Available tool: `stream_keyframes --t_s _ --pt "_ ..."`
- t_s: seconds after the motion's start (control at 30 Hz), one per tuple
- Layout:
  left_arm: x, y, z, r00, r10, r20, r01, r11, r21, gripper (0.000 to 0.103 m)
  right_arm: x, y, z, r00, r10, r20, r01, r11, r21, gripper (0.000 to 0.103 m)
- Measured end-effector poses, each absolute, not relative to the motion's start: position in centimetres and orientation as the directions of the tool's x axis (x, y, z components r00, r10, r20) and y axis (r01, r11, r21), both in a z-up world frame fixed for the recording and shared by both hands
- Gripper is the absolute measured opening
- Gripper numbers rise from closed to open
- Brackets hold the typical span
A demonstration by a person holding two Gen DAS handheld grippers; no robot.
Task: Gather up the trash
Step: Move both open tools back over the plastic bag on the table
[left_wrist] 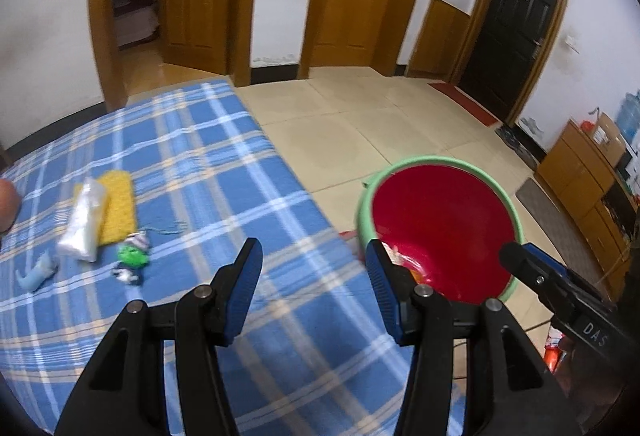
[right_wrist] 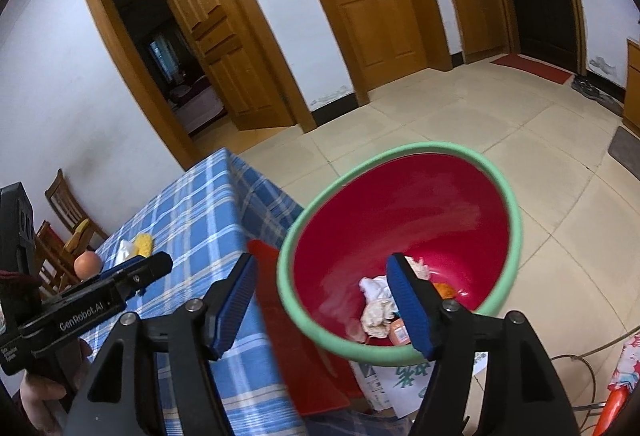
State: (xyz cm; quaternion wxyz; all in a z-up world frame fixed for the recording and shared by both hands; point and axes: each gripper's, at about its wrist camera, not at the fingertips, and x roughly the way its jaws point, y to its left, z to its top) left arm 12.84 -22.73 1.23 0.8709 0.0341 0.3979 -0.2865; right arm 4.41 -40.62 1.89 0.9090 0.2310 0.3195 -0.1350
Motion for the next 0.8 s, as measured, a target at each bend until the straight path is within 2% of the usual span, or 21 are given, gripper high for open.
stream_keyframes --t_s 0.8 --pt "19.4 -11.5 -0.4 0.634 -0.265 -0.726 0.307 0.948 -0.077 0.054 9.7 -34.4 0.8 0.739 -0.011 -0.674 0.311 0.892 0.327 0.077"
